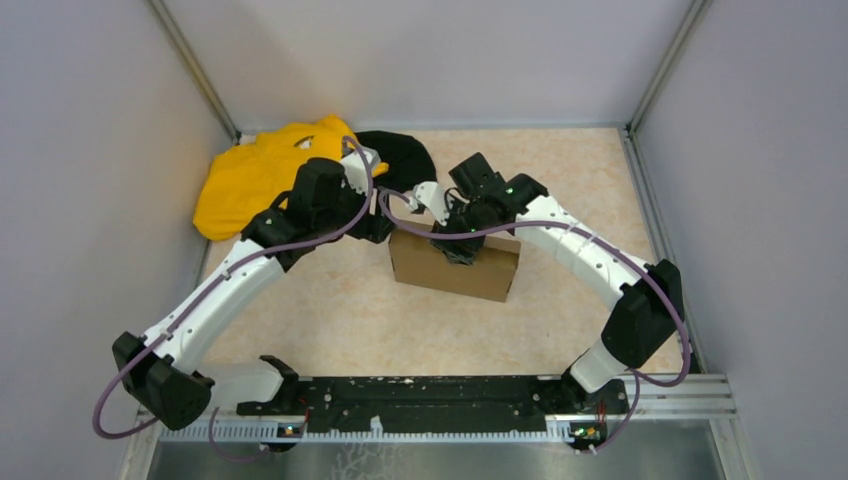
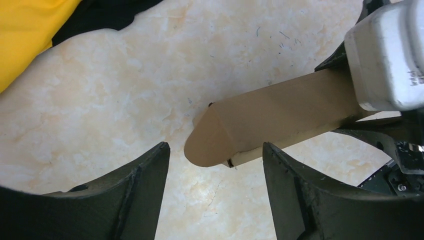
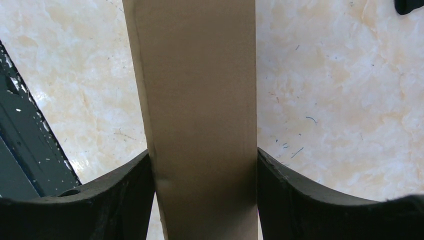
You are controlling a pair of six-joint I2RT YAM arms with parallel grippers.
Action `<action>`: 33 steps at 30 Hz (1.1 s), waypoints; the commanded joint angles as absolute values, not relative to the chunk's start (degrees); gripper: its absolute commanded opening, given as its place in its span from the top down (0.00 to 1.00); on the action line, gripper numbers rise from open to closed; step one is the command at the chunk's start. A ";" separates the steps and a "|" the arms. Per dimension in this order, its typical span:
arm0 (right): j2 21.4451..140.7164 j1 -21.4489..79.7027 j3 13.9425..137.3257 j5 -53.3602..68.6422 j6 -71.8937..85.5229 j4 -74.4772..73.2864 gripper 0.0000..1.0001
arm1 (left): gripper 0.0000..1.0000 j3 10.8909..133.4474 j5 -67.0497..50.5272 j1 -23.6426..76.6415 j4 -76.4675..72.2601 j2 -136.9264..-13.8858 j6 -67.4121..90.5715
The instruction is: Fold the paper box
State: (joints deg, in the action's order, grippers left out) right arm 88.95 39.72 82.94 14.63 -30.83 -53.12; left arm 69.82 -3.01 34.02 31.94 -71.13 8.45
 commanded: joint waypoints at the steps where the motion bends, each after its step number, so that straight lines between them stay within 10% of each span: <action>1: 87.51 40.95 86.22 16.43 -30.81 -52.03 0.37 | 0.25 68.08 -1.93 33.94 29.93 -67.59 4.55; 11: 87.50 40.96 86.39 16.68 -30.98 -52.77 0.37 | 0.38 62.70 -3.85 33.95 30.94 -64.55 2.12; 20: 87.37 40.96 85.48 16.52 -31.03 -52.50 0.37 | 0.28 58.16 -4.70 33.99 29.71 -59.47 1.02; 33: 87.28 40.93 85.69 16.90 -31.03 -52.95 0.38 | 0.59 58.16 -7.25 33.94 26.58 -63.52 0.53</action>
State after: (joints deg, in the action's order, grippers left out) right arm 88.95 40.36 82.94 15.62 -30.87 -53.71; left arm 58.22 -5.82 34.00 29.28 -63.13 1.39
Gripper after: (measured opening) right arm 0.623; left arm 0.418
